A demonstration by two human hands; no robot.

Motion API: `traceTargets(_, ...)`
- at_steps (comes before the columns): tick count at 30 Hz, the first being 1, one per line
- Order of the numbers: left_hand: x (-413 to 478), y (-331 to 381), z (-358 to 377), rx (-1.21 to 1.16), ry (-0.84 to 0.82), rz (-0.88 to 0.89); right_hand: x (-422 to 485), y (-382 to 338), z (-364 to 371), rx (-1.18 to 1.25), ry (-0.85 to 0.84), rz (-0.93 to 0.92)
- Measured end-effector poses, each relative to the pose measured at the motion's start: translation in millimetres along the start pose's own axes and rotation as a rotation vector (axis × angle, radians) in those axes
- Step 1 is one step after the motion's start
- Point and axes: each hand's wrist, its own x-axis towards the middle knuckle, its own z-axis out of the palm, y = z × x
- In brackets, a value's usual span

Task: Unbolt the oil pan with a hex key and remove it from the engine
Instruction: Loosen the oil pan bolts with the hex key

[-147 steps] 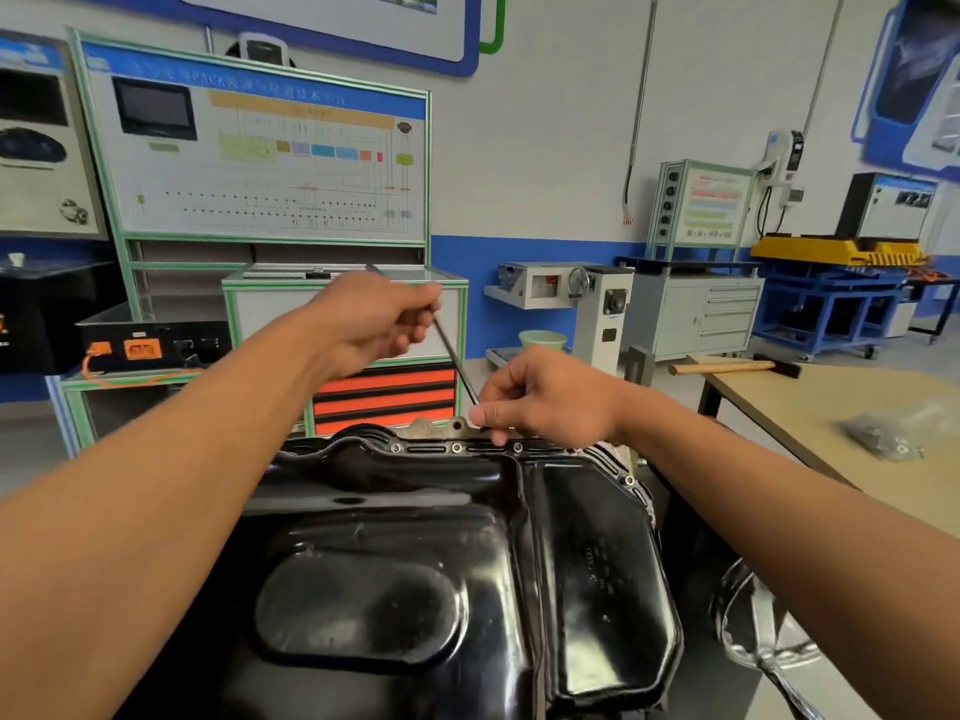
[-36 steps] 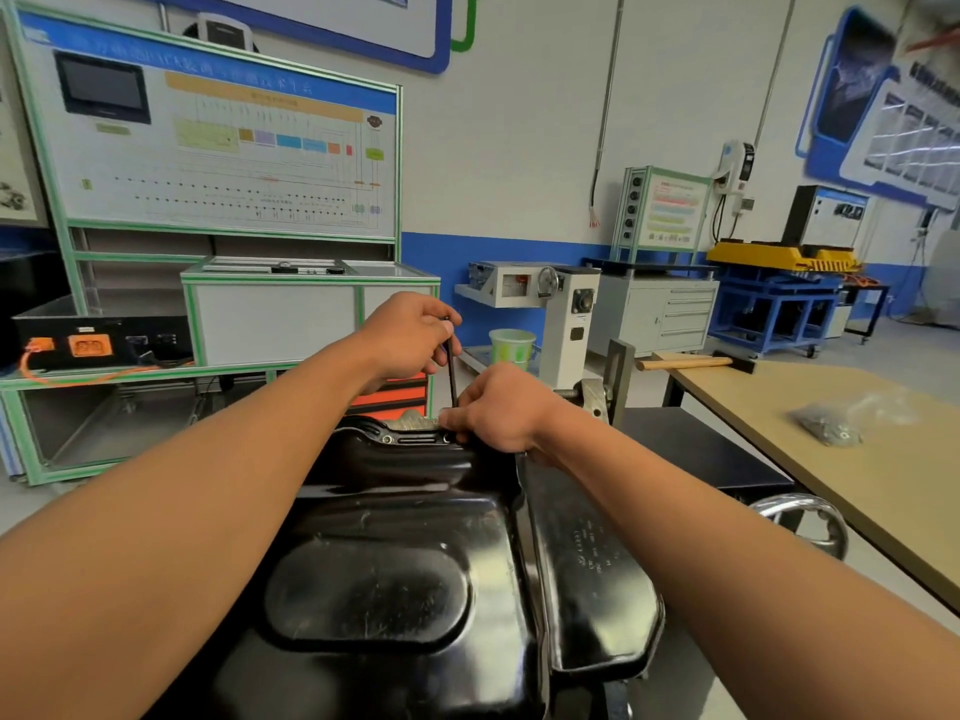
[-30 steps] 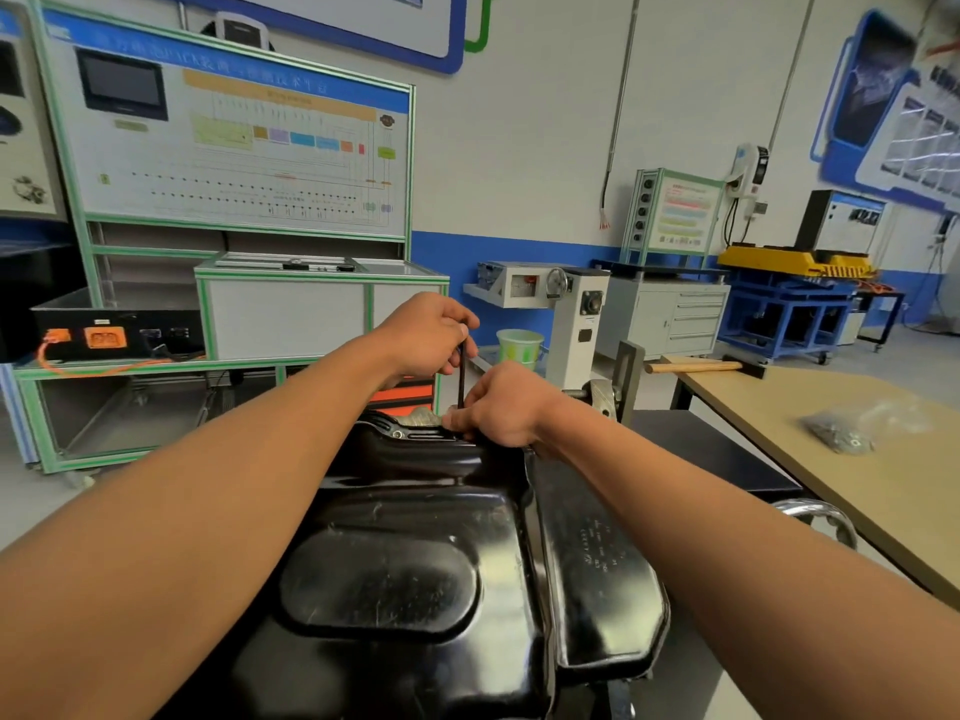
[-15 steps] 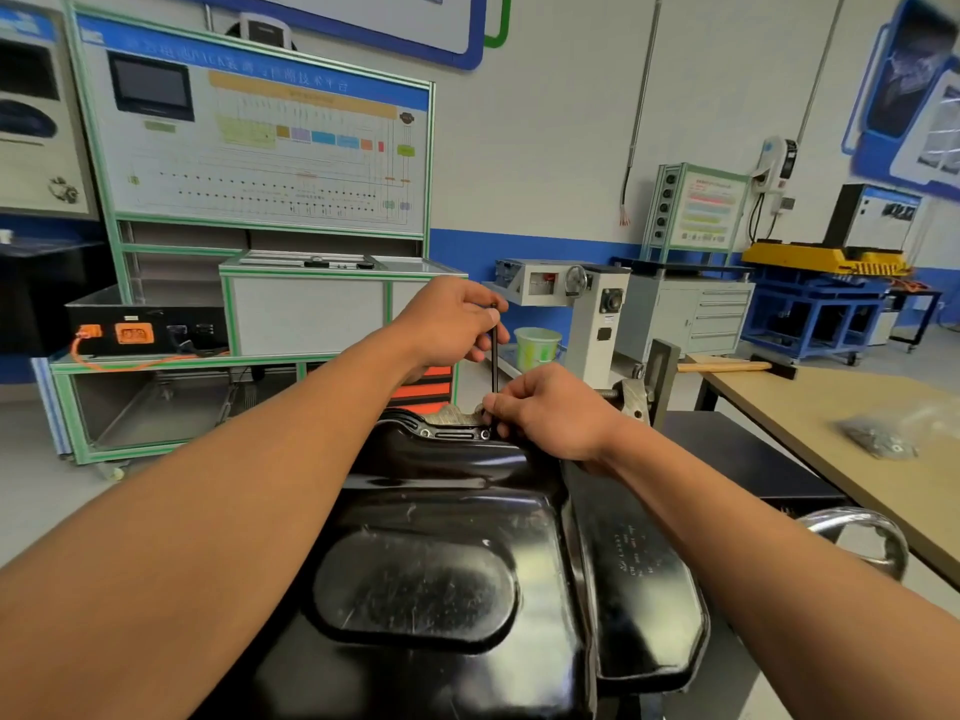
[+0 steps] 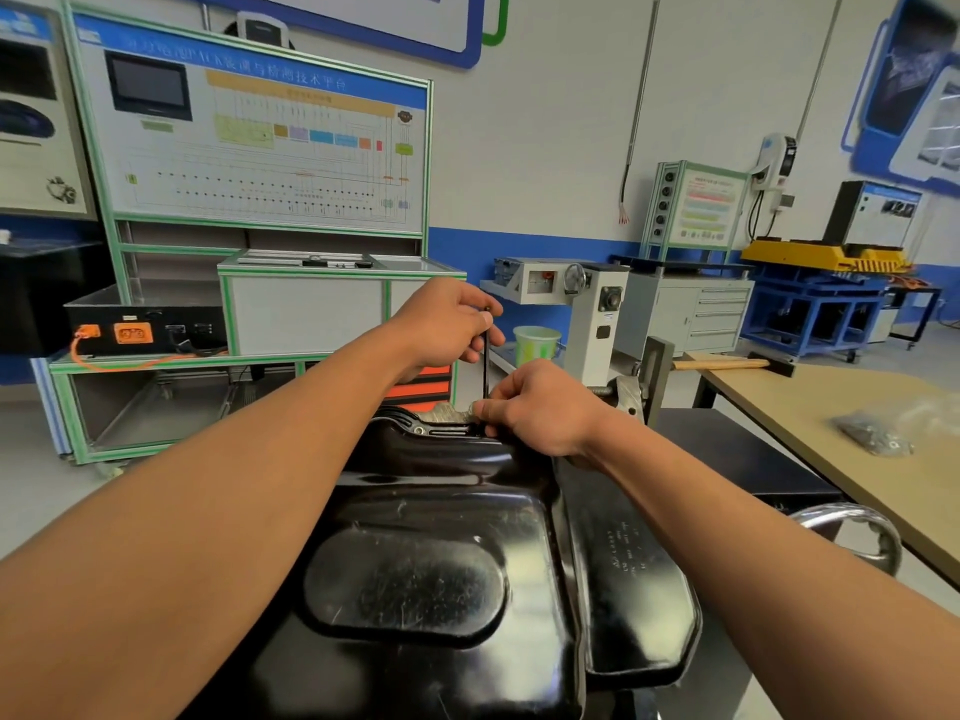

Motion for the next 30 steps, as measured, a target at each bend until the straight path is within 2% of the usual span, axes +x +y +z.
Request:
traceTargets(5,3.1,1.3,-0.5,-0.032,0.002,0.005,-2.7,4.3,0.8,0.065,0.062,-0.007)
traceTargets(17,-0.5,1.4,-0.2,0.024,0.011,-0.011,-3.3,-4.1,0.6,0.036,0.035,0.026)
traceTargets(24,3.2,1.2,10.6,0.102,0.016,0.034,-0.4,-18.9,-2.5,-0.058,-0.037,0.037)
traceTargets(30,-0.2,3.8,7.6,0.13,0.023,0.062,-0.7,-16.6,-2.8,-0.138,0.011,0.002)
